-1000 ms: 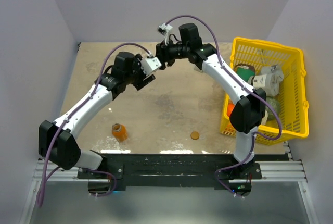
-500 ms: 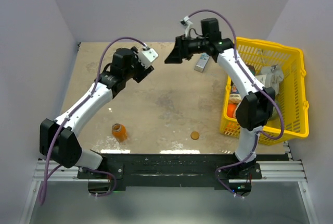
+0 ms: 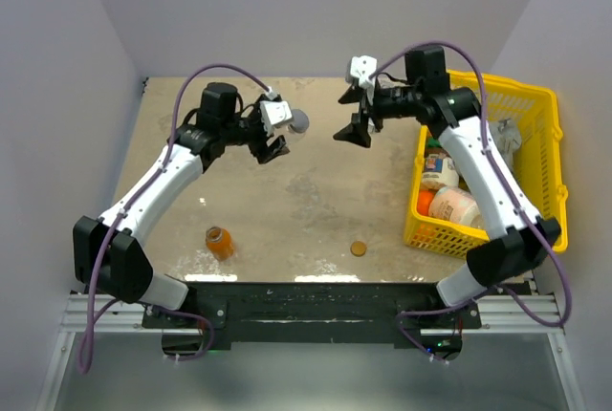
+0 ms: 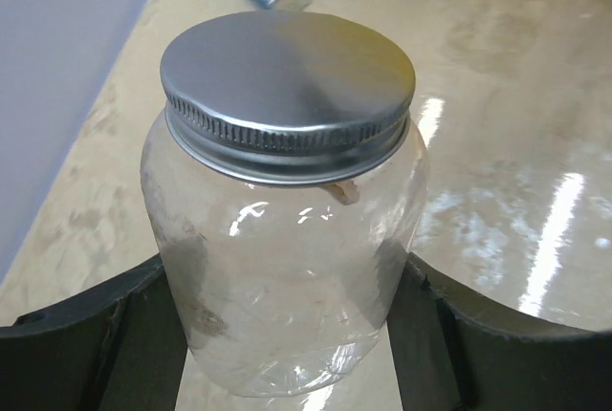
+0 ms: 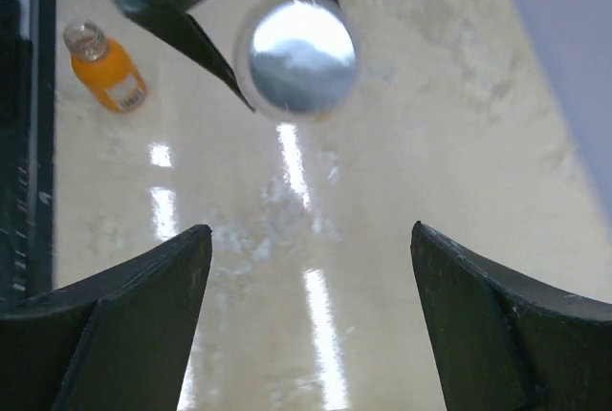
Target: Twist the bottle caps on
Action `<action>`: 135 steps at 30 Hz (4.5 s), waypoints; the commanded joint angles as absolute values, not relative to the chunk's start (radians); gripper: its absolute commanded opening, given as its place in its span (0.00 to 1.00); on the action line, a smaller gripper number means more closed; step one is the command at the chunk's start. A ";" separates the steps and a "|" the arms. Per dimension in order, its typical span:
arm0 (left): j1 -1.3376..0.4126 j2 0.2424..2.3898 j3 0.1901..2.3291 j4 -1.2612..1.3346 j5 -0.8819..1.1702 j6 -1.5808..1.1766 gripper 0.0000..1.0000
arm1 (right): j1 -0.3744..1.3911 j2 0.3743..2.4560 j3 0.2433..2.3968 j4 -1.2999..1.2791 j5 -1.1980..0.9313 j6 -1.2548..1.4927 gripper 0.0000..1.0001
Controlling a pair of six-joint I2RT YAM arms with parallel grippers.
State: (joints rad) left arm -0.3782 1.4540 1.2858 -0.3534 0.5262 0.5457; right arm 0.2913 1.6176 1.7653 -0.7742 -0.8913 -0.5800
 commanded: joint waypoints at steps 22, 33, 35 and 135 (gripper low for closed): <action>-0.429 1.459 1.456 -0.643 0.828 0.920 0.00 | 0.564 1.568 1.878 -1.011 -0.790 -1.410 0.85; -0.439 1.447 1.440 -0.623 0.811 0.917 0.00 | 0.630 1.601 1.902 -1.127 -0.747 -1.535 0.75; -0.439 1.443 1.436 -0.620 0.808 0.917 0.00 | 0.634 1.612 1.920 -1.144 -0.746 -1.536 0.70; -0.414 1.114 0.969 -0.187 0.135 0.327 0.99 | 0.499 2.126 2.181 -0.985 -0.092 -0.410 0.56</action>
